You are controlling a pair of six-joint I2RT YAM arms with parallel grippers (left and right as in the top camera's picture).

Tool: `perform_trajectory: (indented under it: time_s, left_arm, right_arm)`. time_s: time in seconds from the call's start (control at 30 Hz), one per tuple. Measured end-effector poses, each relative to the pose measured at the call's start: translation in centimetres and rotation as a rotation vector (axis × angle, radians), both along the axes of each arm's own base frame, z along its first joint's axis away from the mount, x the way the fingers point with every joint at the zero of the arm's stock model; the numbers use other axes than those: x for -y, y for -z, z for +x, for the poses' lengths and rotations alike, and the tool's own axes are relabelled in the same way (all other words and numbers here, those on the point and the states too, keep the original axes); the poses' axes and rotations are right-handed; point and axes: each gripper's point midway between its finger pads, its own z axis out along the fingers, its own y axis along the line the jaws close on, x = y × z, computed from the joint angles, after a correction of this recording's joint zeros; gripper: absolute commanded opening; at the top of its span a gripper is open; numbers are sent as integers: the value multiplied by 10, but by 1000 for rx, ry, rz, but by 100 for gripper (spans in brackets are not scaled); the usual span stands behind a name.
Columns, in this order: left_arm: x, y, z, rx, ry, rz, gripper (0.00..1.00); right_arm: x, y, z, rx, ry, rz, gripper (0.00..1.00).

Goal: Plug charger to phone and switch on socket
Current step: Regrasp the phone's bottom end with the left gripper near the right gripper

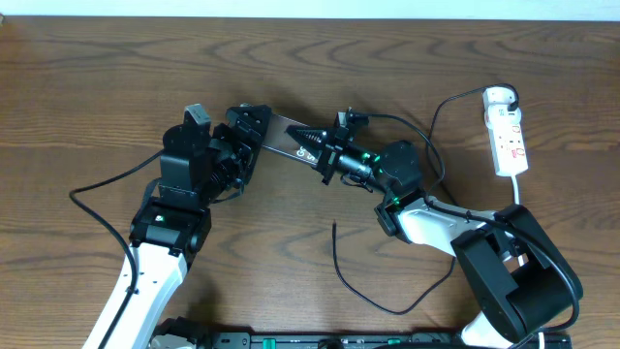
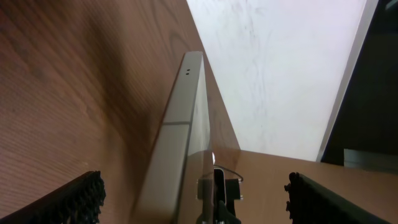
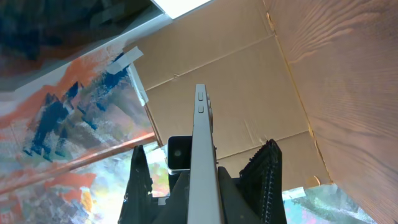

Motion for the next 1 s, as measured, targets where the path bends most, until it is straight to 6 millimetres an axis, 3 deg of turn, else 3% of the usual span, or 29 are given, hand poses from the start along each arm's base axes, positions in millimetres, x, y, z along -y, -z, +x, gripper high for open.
perform_trajectory:
  time_s: [0.2,0.33,0.5,1.0]
  left_arm:
    - [0,0,0,1,1,-1,91]
    - [0,0,0,1,-2,-1,70]
    - [-1,0,1,0,-9,-2,56]
    - [-2,-5,4,15,-29,-19,53]
  right_arm:
    - [-1,0,-1,1,-8,-1,1]
    - [-1,0,-3,1,-16,-2,2]
    - [-3,0,-5,2,-23,-2,2]
    - [-3,0,-5,1,-24,-2,2]
